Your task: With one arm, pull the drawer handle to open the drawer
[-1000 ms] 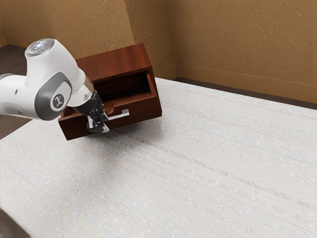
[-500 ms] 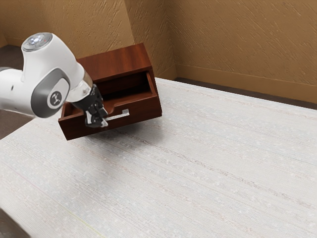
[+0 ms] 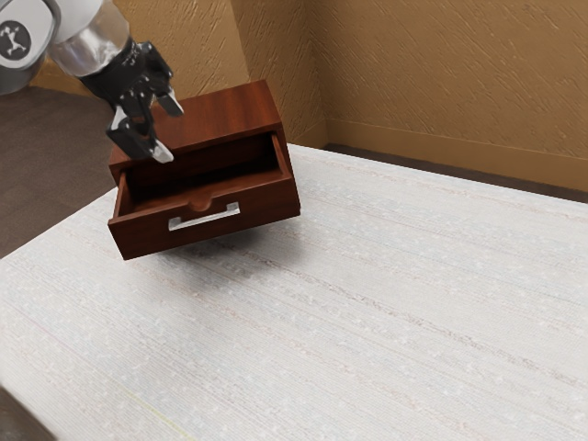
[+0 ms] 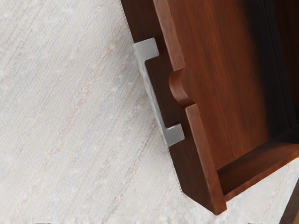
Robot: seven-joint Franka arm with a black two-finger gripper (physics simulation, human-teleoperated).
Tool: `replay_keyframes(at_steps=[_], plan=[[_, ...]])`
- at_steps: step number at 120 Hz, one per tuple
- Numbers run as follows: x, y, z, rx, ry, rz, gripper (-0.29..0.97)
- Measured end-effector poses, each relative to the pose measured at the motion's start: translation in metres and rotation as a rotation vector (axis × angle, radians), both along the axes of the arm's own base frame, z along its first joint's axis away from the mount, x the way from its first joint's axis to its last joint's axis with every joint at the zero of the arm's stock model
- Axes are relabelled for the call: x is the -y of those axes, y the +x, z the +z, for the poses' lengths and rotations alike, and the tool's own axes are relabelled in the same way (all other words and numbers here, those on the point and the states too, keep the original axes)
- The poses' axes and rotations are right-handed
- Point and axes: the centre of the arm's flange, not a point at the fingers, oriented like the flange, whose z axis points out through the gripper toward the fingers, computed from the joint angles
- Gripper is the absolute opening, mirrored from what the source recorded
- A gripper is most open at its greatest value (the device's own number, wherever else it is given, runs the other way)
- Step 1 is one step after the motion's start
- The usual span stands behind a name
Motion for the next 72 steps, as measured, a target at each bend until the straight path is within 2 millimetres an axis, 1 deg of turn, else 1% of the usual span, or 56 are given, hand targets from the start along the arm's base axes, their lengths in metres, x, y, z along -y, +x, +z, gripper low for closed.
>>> replay_keyframes(at_steps=[4,10,14,19,24,33,38,54,72], plan=[[0.021,-0.004,0.0,-0.043,-0.006,-0.061,0.57],[0.046,-0.011,-0.003,-0.101,-0.01,-0.138,0.6],[0.058,-0.016,-0.007,-0.139,-0.011,-0.179,0.61],[0.065,-0.021,-0.018,-0.183,-0.015,-0.217,0.62],[0.065,-0.025,-0.027,-0.22,-0.022,-0.239,0.63],[0.061,-0.028,-0.05,-0.292,-0.034,-0.262,0.65],[0.063,-0.031,-0.058,-0.319,-0.041,-0.273,0.65],[0.065,-0.035,-0.074,-0.373,-0.051,-0.295,0.66],[0.064,-0.037,-0.077,-0.388,-0.051,-0.315,0.67]])
